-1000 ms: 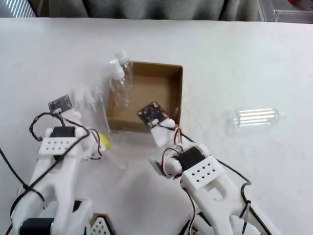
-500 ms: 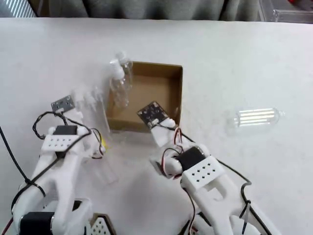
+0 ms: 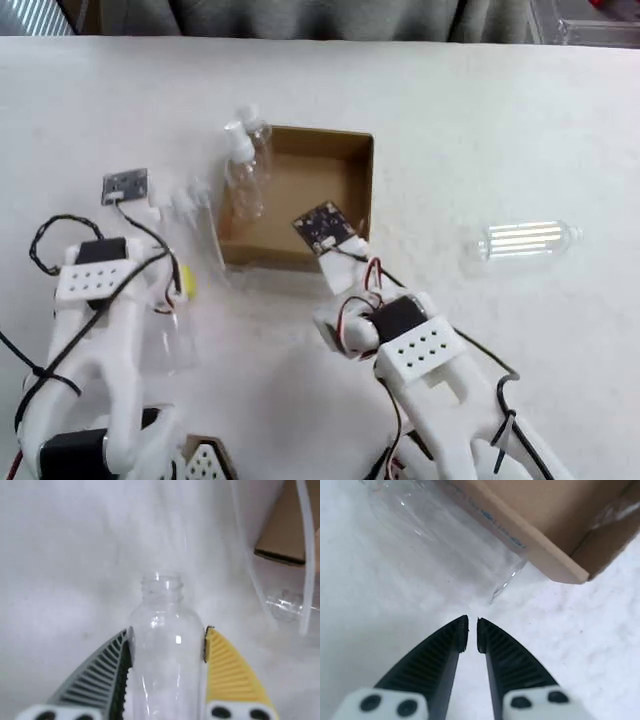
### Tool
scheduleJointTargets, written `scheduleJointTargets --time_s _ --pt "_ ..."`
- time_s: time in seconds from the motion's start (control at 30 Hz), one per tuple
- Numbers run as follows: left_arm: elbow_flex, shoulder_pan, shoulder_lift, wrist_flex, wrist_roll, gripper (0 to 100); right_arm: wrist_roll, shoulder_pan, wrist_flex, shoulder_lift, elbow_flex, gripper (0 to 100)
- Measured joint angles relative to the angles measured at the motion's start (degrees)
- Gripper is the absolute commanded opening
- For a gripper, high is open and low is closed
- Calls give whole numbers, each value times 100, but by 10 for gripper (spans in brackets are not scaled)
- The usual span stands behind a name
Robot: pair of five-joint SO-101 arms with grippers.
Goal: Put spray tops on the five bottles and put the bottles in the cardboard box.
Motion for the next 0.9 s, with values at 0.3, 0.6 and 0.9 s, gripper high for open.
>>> scheduleJointTargets --time_s 0.3,0.6,0.9 --pt "-53 -35 0 97 -1846 43 9 246 0 0 -18 21" --pt "-62 -176 0 62 -2127 234 9 299 0 0 -18 21" --pt "229 -193 18 -176 -2171 242 9 299 0 0 -18 21"
